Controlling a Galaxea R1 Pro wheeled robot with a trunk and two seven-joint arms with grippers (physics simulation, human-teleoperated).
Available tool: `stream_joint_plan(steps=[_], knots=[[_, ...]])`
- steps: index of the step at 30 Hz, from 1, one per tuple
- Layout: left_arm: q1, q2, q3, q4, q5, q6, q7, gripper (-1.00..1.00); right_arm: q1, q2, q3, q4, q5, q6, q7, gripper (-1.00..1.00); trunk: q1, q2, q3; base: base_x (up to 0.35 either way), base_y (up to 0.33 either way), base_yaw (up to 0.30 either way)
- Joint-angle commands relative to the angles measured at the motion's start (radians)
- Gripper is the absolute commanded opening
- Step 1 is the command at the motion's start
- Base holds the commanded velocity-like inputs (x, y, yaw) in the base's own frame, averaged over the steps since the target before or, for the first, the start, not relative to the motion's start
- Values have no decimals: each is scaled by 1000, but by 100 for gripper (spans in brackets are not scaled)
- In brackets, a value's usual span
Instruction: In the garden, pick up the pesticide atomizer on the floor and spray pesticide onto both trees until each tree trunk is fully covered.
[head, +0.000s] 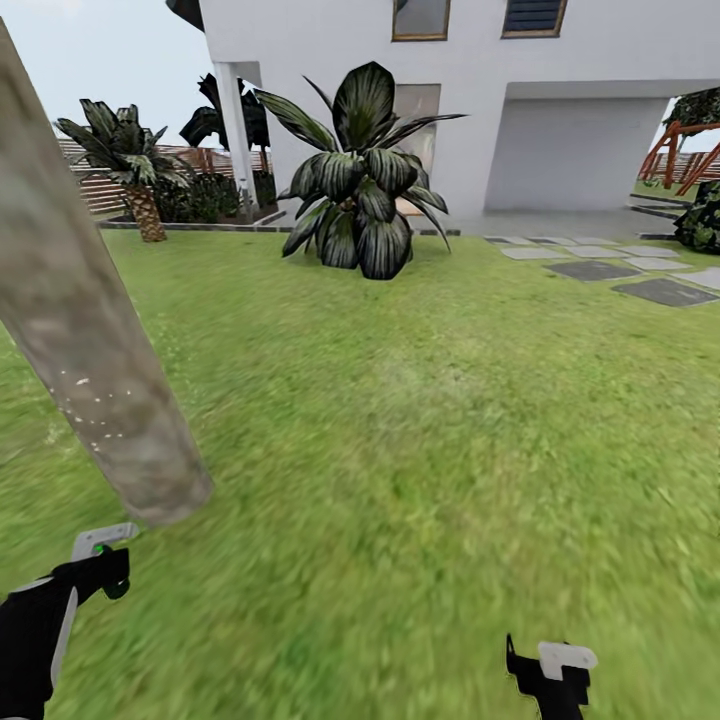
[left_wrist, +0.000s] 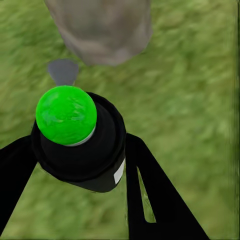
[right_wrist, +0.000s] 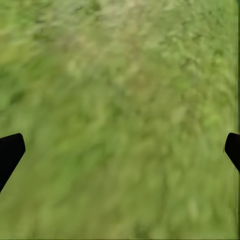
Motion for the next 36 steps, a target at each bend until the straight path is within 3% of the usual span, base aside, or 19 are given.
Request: stream_joint_plan(steps=[1,4,7,11,16,27,36], knots=[[0,0,0,0,-1,1,-1,-100,0,0,0,0,0,1,0,100,0,0,0,244,-168,0],[0,-3,-4,4,2,0,-4,-100,0,1,0,0,0,1,0,100,0,0,0,126,-49,4],[0,-32,-38,3,0,-3,-2,-100,0,2,0,0,0,1,0,100,0,0,0,22,-8,164],[1,-39,-48,4,1,-5,-2,-100,0,3,0,0,0,0,0,100,0,0,0,2,-1,267],[1,-47,-100,4,3,-5,-3,-100,0,4,0,0,0,1,0,100,0,0,0,0,0,277],[0,-45,-108,5,0,8,-1,-100,0,4,0,0,0,1,0,100,0,0,0,184,-140,276],[0,-45,-103,1,-3,15,-1,-100,0,4,0,0,0,0,0,100,0,0,0,239,-164,27]])
